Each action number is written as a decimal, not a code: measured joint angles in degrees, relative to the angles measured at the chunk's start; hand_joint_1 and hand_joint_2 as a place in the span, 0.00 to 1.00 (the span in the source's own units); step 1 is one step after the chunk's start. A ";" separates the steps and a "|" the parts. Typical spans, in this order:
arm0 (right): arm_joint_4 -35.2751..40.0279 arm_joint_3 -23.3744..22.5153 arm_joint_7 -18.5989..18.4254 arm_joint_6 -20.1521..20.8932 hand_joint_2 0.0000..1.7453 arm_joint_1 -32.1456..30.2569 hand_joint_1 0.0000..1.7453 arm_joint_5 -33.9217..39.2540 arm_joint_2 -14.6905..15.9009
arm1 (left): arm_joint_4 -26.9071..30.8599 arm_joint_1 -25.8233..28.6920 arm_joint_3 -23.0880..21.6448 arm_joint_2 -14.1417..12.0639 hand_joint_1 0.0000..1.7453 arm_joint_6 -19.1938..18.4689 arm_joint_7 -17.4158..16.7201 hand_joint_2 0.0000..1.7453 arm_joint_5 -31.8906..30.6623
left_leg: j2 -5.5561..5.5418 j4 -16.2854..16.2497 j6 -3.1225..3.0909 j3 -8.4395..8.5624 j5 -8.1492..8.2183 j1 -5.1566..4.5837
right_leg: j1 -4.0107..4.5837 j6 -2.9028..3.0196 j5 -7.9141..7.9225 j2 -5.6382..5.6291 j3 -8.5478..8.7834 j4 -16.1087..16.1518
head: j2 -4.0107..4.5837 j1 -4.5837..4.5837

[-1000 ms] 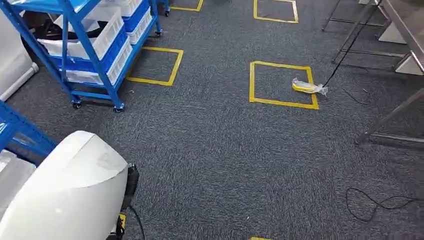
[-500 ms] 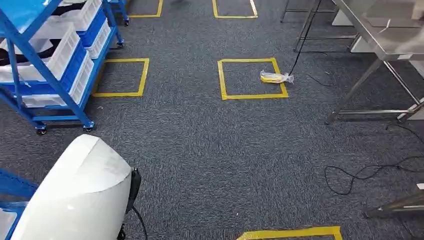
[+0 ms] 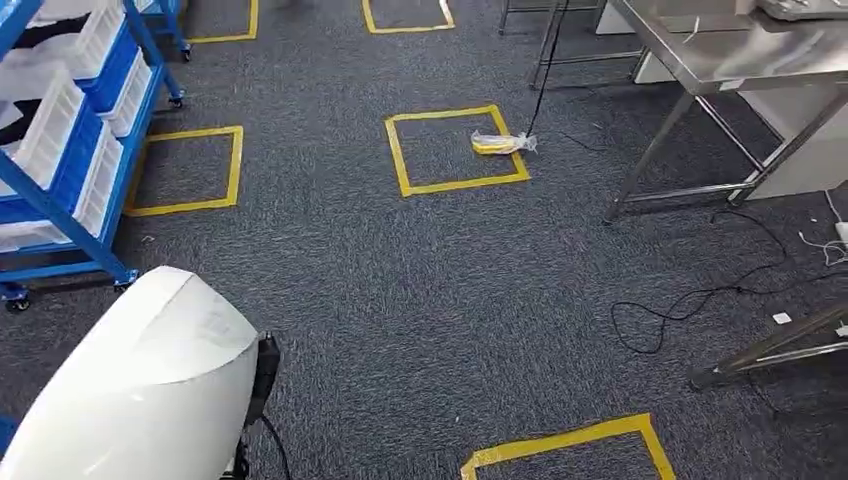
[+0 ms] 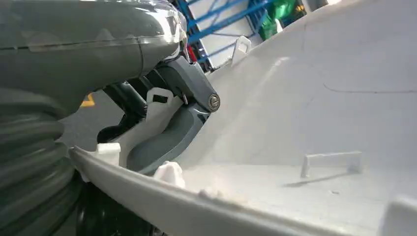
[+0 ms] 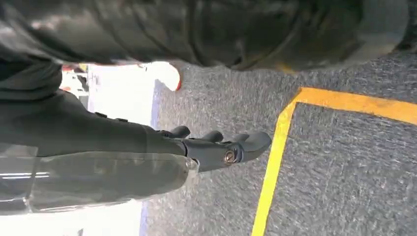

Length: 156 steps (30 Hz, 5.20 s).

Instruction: Take the parts from the cabinet and place them on the table.

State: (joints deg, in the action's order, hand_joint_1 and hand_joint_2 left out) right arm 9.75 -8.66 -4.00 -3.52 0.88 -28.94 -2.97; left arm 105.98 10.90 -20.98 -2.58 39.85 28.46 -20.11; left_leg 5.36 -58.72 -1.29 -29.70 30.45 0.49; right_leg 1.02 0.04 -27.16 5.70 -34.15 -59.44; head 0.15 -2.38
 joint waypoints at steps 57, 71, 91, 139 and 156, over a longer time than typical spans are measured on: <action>-0.02 -1.07 0.96 0.07 0.00 -0.93 0.00 -2.08 -0.11 | 0.42 1.41 2.27 0.00 1.00 0.09 -0.15 1.00 -0.44 | -3.00 0.95 -1.21 -1.06 -1.72 0.60 | -2.00 -2.49 -7.28 -6.06 -8.14 -16.17 | 0.00 -0.63; -0.02 -1.38 0.48 -0.16 0.00 -1.01 0.00 -2.01 0.00 | 1.25 2.61 2.21 -0.15 1.00 0.09 -1.16 1.00 -0.68 | -4.81 -13.31 1.70 -4.79 8.08 0.43 | -1.51 0.87 0.90 -6.45 1.06 1.96 | 0.00 -0.50; -0.02 -1.55 0.02 0.09 0.00 -0.53 0.00 -2.93 0.39 | 1.05 0.85 1.20 -0.46 1.00 -0.18 0.00 1.00 1.81 | -1.19 0.21 -0.83 0.25 -0.21 0.60 | -1.69 -1.81 0.49 -4.67 -3.28 -5.64 | 0.00 -0.68; -0.09 -2.16 1.86 -1.38 0.00 -0.93 0.00 -5.18 0.06 | -0.07 0.85 1.29 -1.95 1.00 -2.30 -2.75 1.00 0.74 | -5.09 -1.09 0.38 -4.60 -3.99 -0.23 | -0.60 0.37 -3.44 -6.69 4.97 0.98 | 0.00 -0.59; -0.09 -2.05 2.65 -2.97 0.00 -1.35 0.00 -6.36 0.13 | 0.04 1.18 1.36 -2.05 1.00 -1.77 -2.93 1.00 -0.04 | -4.81 1.62 0.32 2.06 0.73 0.09 | -1.24 -0.91 2.36 -5.43 -2.19 0.10 | 0.00 -0.52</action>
State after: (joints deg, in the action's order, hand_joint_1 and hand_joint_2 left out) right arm 9.66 -10.71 -1.36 -6.49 -0.47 -35.30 -2.84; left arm 106.03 12.08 -19.63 -4.63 38.07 25.53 -20.15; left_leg 0.55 -57.10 -0.97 -27.64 31.18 0.58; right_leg -0.22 -0.87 -24.79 0.27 -36.34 -59.34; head 0.15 -2.91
